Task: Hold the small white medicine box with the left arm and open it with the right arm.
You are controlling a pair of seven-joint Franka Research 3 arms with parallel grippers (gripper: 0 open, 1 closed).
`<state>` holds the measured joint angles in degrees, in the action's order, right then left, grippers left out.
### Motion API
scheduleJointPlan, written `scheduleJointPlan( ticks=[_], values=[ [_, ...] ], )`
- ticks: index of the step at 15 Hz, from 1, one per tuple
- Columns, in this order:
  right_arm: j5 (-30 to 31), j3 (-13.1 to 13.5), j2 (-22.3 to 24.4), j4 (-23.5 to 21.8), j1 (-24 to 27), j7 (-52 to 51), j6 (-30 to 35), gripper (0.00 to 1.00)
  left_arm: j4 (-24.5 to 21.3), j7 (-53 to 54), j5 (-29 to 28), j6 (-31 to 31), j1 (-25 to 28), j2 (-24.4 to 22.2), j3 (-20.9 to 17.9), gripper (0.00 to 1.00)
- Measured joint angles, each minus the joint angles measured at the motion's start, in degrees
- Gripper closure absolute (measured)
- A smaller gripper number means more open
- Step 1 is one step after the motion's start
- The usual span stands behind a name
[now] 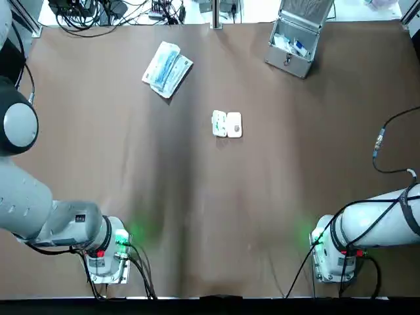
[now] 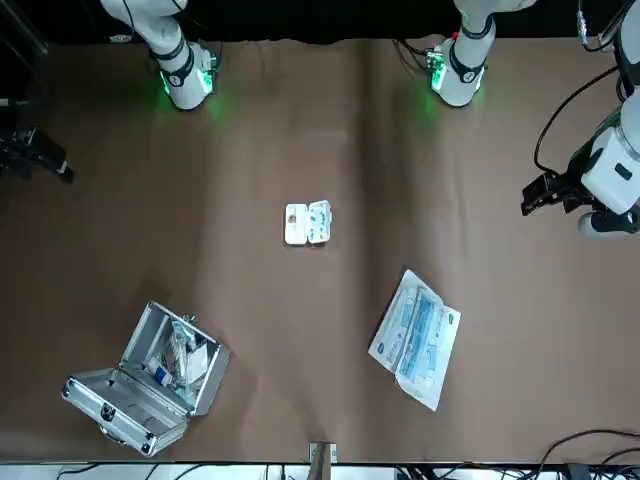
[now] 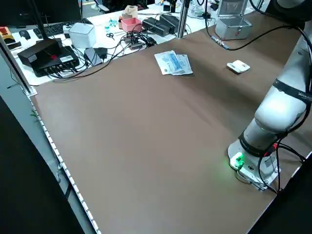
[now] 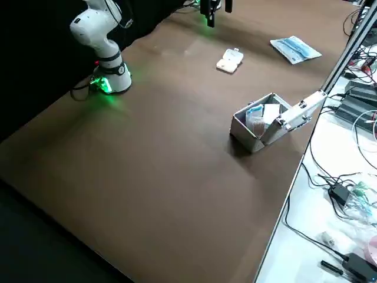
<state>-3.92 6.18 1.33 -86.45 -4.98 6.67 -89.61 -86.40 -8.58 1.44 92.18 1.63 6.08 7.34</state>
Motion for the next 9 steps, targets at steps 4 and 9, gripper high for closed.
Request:
scheduleJointPlan(
  ticks=[4, 9],
  values=[
    [1.0, -0.1, 0.1, 0.0, 0.0, -1.3, -1.8, 0.01, 0.4, 0.0, 0.0, 0.2, 0.0, 0.0, -0.2, 0.00],
    [1.3, -0.2, 0.1, 0.0, 0.0, -1.4, -2.4, 0.01, 0.7, -0.3, 0.0, 0.3, 0.1, 0.0, -0.2, 0.00]
  ],
)
